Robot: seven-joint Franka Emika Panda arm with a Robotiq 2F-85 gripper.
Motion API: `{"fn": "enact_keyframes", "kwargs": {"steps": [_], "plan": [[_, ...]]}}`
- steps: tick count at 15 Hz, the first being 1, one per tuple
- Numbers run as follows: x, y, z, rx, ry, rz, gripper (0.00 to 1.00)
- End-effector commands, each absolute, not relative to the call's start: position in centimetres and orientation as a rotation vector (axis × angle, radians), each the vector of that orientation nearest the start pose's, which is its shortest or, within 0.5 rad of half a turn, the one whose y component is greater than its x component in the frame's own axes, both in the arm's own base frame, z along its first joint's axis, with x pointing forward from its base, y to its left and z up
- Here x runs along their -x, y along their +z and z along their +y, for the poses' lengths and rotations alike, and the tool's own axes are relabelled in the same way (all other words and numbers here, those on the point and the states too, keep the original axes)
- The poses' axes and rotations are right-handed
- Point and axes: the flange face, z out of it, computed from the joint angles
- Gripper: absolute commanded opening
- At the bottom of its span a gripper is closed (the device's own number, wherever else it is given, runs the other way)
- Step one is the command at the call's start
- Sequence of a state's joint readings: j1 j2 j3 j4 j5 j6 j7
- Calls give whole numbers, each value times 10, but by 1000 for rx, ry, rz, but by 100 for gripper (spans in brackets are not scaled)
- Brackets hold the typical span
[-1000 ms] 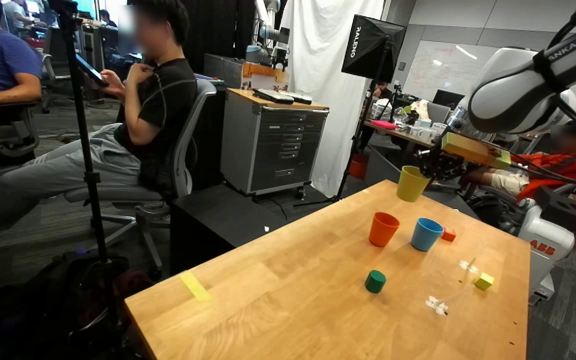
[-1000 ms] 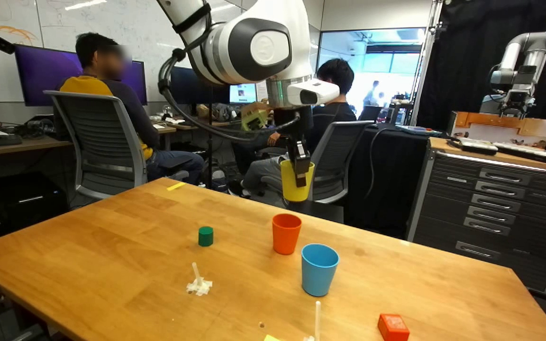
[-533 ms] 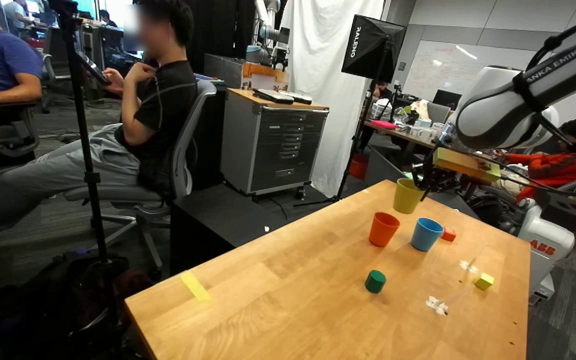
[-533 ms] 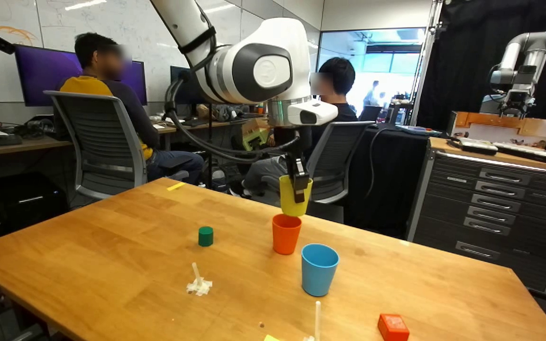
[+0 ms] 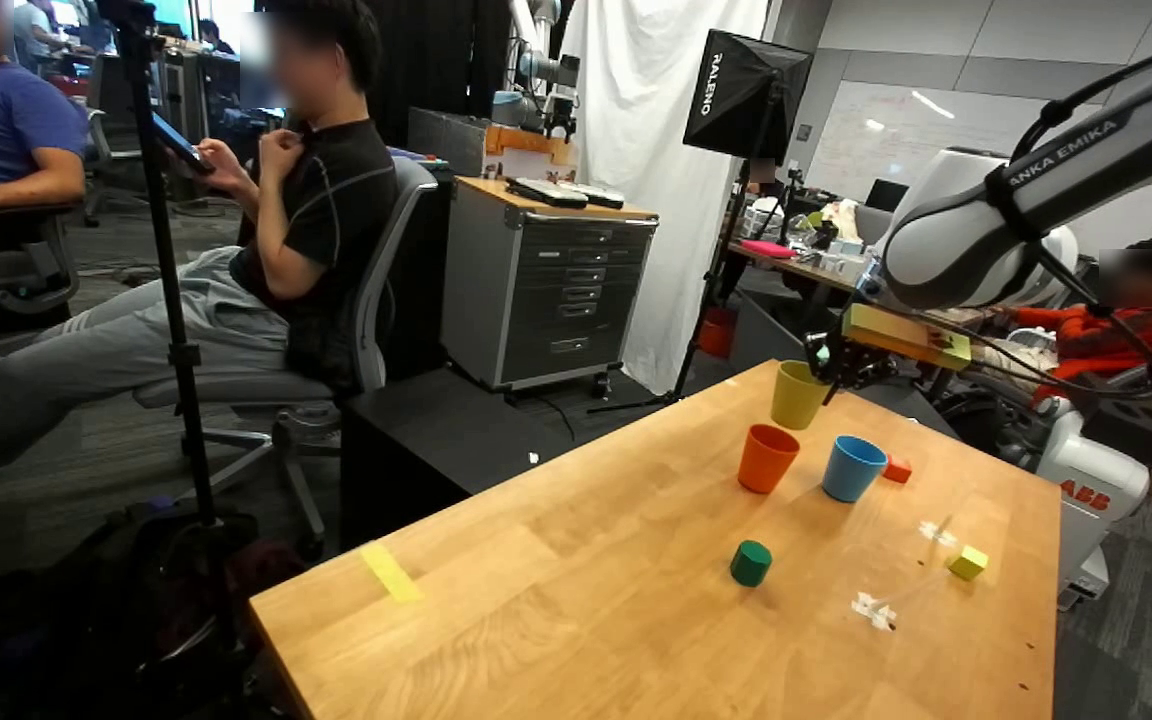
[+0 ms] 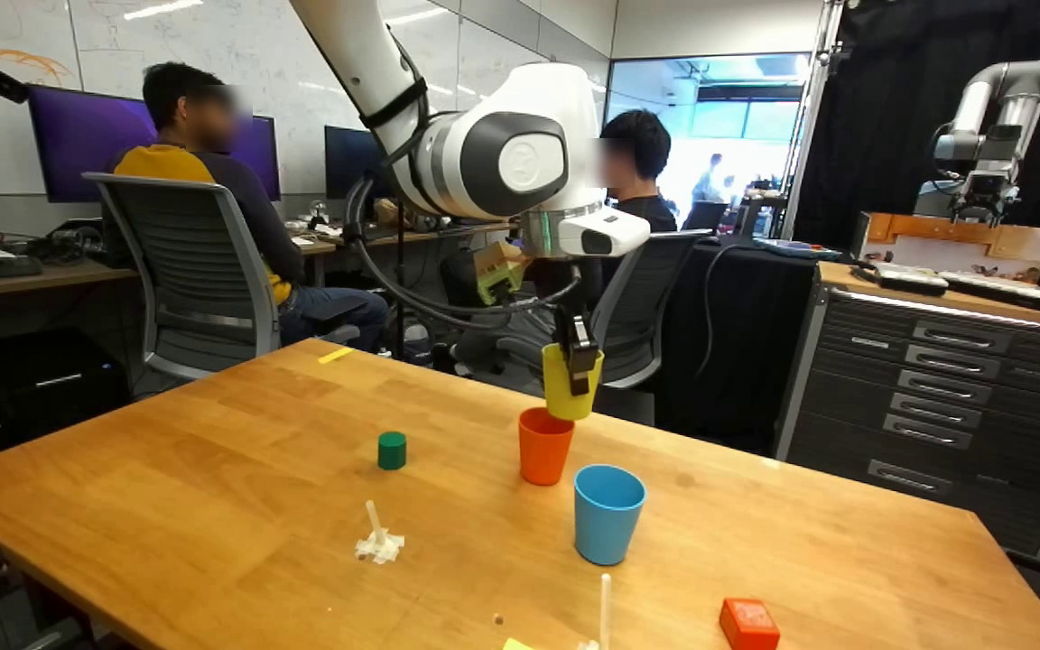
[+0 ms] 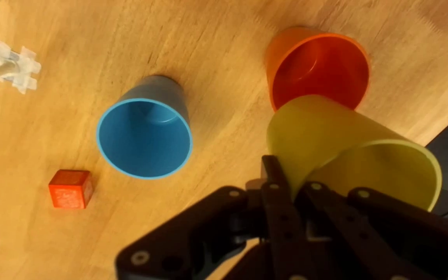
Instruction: Stack the cups
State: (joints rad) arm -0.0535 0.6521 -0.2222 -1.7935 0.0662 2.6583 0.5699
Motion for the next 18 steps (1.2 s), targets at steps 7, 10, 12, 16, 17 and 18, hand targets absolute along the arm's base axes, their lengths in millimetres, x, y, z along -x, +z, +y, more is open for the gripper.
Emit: {"fn": "enact_keyframes", "kwargs": {"steps": [7, 10, 12, 16, 17, 18], "plan": [[-681, 203, -155, 2887, -378, 1244, 5], [-682, 202, -147, 2889, -375, 1231, 5], [-680, 200, -143, 2898, -373, 1222, 5], [-675, 198, -139, 2903, -364, 1218, 5], [-675, 198, -139, 2905, -366, 1215, 5], [-674, 199, -137, 2905, -367, 1213, 5]]}}
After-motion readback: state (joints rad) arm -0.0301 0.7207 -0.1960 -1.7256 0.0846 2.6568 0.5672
